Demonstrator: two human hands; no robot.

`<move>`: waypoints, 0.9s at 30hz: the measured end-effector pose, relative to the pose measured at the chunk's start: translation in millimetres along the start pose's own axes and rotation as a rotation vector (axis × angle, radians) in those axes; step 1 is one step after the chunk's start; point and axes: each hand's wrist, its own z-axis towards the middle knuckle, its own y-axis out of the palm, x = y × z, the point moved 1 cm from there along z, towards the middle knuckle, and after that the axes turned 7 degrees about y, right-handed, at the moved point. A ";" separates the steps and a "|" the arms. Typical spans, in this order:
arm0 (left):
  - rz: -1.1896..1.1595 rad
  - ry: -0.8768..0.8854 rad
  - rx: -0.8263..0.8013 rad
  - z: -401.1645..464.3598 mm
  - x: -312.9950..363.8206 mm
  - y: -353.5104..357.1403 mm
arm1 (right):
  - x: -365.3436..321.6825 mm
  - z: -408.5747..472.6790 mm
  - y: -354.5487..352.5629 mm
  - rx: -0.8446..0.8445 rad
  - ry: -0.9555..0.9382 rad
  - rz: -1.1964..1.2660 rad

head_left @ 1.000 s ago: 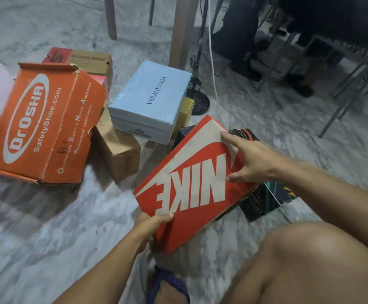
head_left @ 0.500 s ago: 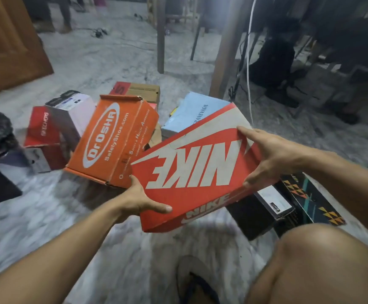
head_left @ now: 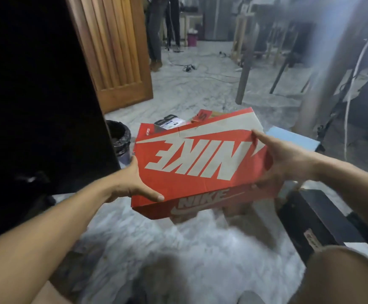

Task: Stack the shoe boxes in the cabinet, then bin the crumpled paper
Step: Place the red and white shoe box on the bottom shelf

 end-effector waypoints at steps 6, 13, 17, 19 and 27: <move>0.023 -0.041 0.238 -55.1 0.7 -57.0 | -63.1 39.7 18.0 -0.013 -0.143 0.023; -0.032 -0.164 0.406 -115.9 -22.7 -105.6 | -136.5 56.1 51.5 -0.096 -0.227 0.038; -0.079 -0.220 0.435 -142.8 -41.4 -121.3 | -174.2 64.9 72.7 -0.145 -0.327 0.029; -0.090 -0.249 0.473 -154.9 -55.6 -128.7 | -192.0 71.1 84.6 -0.182 -0.384 0.034; -0.163 -0.390 0.616 -197.9 -128.7 -143.6 | -271.7 103.0 143.0 -0.389 -0.500 0.073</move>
